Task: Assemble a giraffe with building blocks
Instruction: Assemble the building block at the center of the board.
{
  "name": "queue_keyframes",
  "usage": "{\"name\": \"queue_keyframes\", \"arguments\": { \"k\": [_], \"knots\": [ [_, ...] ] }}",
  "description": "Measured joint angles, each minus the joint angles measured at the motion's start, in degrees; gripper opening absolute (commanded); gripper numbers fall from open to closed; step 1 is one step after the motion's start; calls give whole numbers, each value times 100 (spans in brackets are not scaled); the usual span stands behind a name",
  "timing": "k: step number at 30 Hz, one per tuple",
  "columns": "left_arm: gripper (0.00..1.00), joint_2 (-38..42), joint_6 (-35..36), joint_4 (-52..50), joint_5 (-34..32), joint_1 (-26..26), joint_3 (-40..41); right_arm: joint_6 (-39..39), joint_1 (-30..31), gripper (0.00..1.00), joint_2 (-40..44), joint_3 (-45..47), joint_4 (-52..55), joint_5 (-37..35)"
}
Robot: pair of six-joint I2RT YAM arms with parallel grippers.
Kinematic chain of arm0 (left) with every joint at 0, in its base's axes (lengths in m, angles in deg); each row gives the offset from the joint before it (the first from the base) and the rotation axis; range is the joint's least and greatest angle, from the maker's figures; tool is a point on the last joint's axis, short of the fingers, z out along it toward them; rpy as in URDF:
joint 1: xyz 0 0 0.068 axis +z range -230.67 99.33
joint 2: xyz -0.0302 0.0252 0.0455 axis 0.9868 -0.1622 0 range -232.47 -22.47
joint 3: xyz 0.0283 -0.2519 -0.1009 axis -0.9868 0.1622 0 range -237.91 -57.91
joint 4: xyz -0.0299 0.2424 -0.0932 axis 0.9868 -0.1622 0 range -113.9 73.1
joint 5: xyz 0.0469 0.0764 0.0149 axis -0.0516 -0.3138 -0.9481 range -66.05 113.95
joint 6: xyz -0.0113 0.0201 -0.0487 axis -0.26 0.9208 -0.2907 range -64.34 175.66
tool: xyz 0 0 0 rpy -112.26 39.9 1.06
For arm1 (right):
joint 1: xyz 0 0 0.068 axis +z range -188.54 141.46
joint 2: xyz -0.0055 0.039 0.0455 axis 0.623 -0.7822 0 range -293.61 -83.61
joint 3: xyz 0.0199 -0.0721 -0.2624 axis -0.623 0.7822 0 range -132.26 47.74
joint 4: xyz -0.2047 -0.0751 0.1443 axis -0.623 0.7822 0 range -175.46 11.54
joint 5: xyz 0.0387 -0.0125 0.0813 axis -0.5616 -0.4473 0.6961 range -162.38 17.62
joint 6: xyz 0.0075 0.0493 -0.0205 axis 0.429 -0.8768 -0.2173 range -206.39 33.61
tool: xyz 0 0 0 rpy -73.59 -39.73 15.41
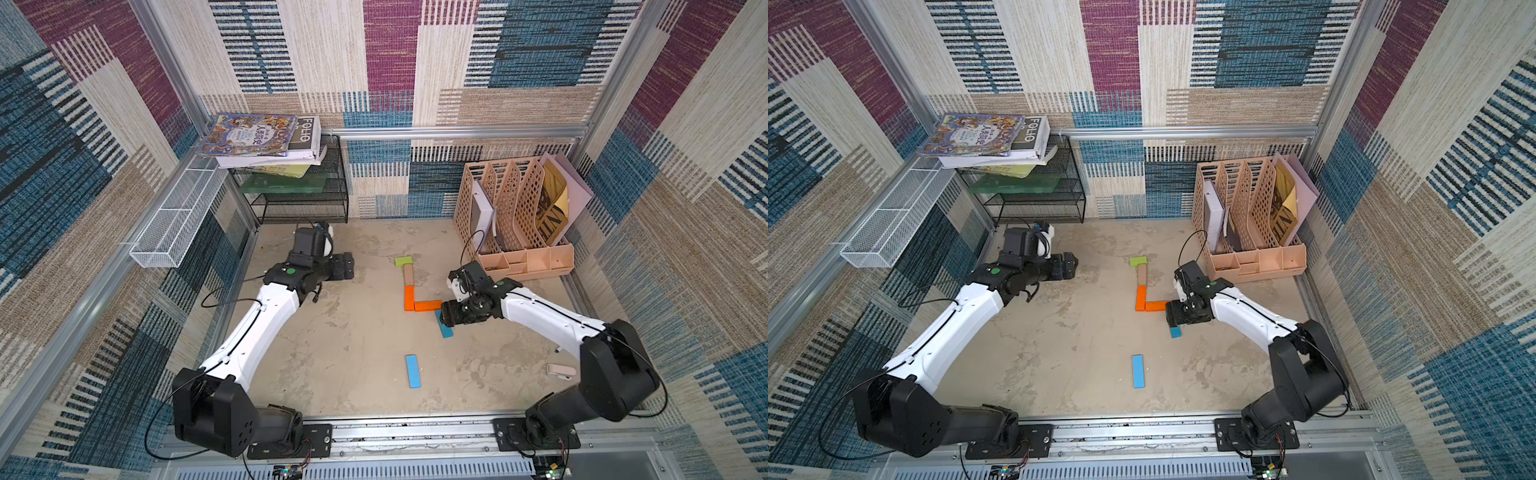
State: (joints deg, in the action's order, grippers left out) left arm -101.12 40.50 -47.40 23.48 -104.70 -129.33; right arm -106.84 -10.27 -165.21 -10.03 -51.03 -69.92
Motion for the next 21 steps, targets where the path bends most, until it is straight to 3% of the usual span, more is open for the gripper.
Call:
{"name": "queue_keyframes", "arguments": {
  "k": [5, 8, 14, 21],
  "knots": [
    [88, 68, -1204, -190, -125, -2212, 964, 131, -540, 96, 798, 149, -98, -492],
    [88, -278, -2208, -332, -208, -3211, 1370, 57, -584, 96, 901, 278, -227, -363],
    [87, -1054, -4054, -407, -437, -4266, 1255, -190, -846, 98, 704, 284, -240, -481],
    [81, -1742, -5521, -599, -472, -4594, 708, -258, -949, 96, 833, 765, -470, -264]
  ]
}}
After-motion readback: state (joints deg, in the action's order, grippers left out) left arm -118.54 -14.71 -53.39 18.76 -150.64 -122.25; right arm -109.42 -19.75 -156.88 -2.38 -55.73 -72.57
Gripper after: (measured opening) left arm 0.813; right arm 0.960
